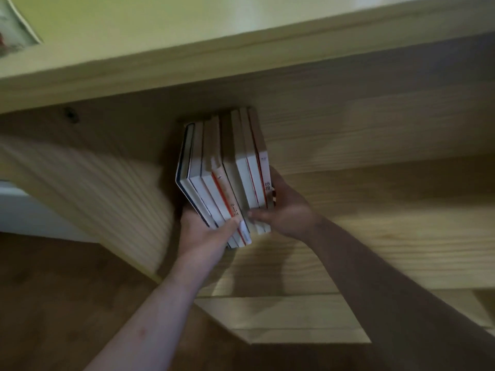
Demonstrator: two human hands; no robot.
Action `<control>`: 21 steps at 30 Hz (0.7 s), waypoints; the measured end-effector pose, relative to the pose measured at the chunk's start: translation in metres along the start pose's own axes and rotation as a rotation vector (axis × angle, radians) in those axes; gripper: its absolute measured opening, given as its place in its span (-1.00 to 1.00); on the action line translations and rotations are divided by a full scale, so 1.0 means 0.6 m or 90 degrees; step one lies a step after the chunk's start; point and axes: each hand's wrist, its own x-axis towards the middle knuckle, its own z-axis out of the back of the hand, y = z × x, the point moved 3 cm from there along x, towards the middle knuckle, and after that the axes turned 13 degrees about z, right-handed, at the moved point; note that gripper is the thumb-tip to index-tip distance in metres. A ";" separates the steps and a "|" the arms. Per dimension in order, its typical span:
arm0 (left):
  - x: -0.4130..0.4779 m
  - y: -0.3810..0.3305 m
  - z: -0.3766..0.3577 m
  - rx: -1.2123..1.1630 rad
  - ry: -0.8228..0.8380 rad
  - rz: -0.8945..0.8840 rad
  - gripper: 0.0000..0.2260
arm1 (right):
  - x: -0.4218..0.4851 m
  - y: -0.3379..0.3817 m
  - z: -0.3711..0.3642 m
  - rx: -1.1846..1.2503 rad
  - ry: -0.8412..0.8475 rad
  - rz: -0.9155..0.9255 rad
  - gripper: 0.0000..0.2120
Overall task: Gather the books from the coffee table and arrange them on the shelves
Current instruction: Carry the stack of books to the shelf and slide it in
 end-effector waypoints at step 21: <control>0.003 -0.037 -0.014 0.072 -0.192 0.006 -0.46 | 0.042 -0.027 -0.038 -0.046 -0.043 -0.038 -0.16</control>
